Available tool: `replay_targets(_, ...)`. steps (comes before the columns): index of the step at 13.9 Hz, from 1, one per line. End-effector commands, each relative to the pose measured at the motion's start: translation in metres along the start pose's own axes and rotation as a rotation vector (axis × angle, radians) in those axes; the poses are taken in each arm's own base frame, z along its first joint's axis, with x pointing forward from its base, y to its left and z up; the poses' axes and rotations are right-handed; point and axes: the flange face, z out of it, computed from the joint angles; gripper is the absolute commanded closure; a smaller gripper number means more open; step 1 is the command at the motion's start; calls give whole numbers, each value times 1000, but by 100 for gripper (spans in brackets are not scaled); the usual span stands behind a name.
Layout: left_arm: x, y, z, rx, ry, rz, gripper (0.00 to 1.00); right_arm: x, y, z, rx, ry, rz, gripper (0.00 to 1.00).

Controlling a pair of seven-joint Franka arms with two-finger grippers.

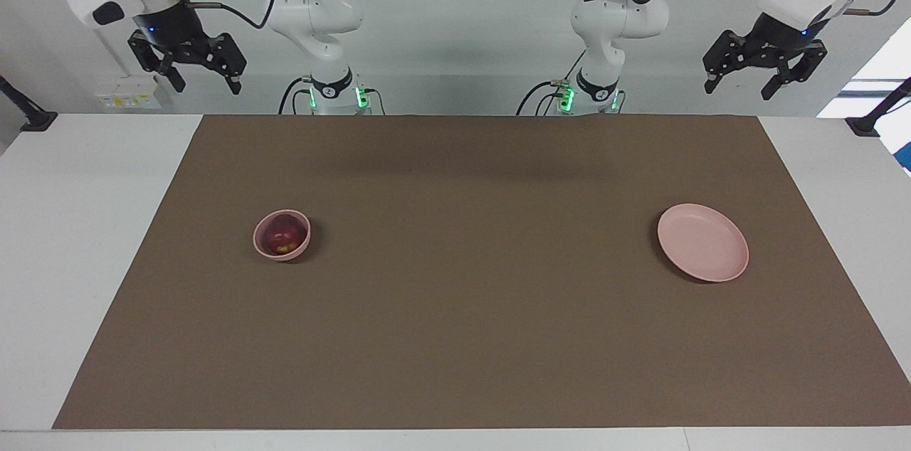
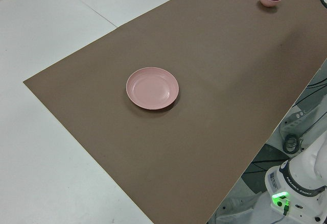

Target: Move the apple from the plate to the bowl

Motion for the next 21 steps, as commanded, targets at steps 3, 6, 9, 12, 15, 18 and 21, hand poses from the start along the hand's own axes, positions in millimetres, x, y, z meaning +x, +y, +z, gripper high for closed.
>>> replay_targets(3, -5, 0, -5, 18, -8, 3, 0, -11, 8, 5, -11, 11, -3, 0)
replay_targets(6, -5, -1, -5, 18, -8, 1, 0, -19, 24, 9, -3, 1, 29, 0)
replay_targets(9, -5, -1, -5, 18, -8, 1, 0, -17, 20, 8, -5, 6, 21, 0)
replay_targets(12, -5, -1, -5, 18, -8, 0, 0, -16, 19, 8, -11, 7, -3, 0)
replay_targets(15, -5, -1, -5, 18, -8, 1, 0, -16, 18, 8, -13, 7, -3, 0)
replay_targets(18, -5, -1, -5, 18, -8, 1, 0, -16, 22, 8, -10, 7, 1, 0)
replay_targets(21, -5, -1, -5, 18, -8, 1, 0, -15, 23, 6, -13, 12, 8, 0)
